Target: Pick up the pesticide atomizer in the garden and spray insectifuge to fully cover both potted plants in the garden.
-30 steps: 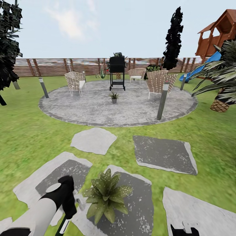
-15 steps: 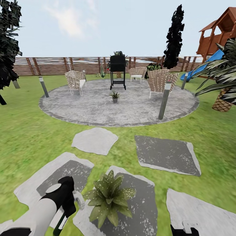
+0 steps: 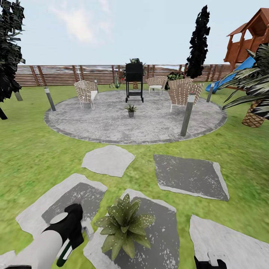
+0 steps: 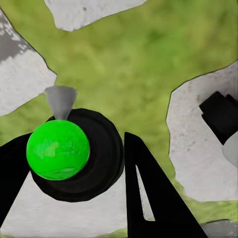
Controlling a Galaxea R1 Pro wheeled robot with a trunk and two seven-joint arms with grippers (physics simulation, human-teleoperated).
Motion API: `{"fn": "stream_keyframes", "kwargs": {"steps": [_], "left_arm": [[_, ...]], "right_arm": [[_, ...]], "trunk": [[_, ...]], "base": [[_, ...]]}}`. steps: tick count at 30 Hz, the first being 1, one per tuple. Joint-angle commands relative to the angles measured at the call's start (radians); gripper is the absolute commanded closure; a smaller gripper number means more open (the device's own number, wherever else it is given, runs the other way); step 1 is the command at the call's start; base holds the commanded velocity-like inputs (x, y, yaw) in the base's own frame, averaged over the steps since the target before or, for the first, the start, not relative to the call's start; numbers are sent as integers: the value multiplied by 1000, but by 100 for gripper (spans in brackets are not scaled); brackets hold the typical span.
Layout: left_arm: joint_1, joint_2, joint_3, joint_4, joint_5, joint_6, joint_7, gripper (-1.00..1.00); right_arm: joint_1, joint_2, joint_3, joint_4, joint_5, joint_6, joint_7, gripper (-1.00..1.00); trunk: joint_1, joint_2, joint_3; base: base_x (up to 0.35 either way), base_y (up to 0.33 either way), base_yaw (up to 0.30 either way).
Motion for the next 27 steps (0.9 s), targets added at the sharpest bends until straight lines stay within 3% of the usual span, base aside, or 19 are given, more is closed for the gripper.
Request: {"fn": "stream_keyframes", "kwargs": {"steps": [1,6,10,14,19,22,25,27], "left_arm": [[6,0,0,-7,-2,9,5,100],[10,-14,5,-15,11,11,13,100],[10,-20,2,-15,53,6,14,100],[12,-25,0,6,59,4,14,100],[13,12,2,36,59,4,15,100],[13,46,34,37,59,3,15,100],[13,44,60,37,61,0,16,100],[13,28,63,37,67,0,18,100]], "right_arm": [[-1,0,-9,0,2,-3,8,-100],[-1,0,-9,0,2,-3,9,-100],[-1,0,-9,0,2,-3,9,-100],[-1,0,-9,0,2,-3,8,-100],[-1,0,-9,0,2,-4,8,-100],[-1,0,-9,0,2,-3,8,-100],[-1,0,-9,0,2,-3,8,-100],[-1,0,-8,0,2,-3,9,-100]], "trunk": [[0,0,-1],[0,0,-1],[0,0,-1],[0,0,-1],[0,0,-1],[0,0,-1],[0,0,-1],[0,0,-1]], "base": [[0,0,0],[73,0,0],[92,0,0],[4,0,0],[0,0,0],[0,0,0],[0,0,0],[0,0,0]]}}
